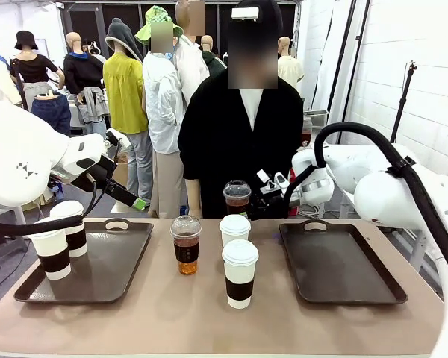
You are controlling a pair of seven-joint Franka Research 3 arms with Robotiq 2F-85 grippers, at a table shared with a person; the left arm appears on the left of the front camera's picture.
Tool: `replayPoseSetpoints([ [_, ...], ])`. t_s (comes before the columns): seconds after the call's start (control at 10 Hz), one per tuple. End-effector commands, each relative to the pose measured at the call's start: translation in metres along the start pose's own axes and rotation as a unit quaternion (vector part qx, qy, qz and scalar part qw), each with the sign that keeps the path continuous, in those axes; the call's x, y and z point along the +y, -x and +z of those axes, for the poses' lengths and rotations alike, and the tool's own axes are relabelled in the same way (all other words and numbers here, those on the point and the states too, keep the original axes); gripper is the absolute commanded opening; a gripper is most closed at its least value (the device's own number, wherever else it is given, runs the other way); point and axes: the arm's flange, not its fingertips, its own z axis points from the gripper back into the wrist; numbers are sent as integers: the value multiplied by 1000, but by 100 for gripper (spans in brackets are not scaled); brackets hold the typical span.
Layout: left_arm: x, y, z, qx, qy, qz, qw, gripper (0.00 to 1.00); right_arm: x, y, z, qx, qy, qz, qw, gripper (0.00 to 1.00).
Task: Distribute the coffee onto the tray.
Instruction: Pick up one iced Americano and place it on the right Handle tray.
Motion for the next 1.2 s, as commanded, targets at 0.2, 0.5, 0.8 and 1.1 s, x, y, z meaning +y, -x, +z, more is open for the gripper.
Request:
replayPoseSetpoints([
  [0.2, 1, 1, 0, 1, 3, 2, 1000, 100, 31, -19, 50, 1, 60, -5, 998, 67],
  [0.5, 1, 1, 0, 1, 3, 2, 1000, 100, 59, -9, 98, -17, 93, -19, 995, 67],
  [0.8, 1, 1, 0, 1, 3, 2, 1000, 100, 94, 5, 139, -18, 112, -31, 993, 67],
  [1.1, 1, 1, 0, 1, 3, 2, 1000, 100, 125, 31, 166, -27, 134, -37, 990, 67],
])
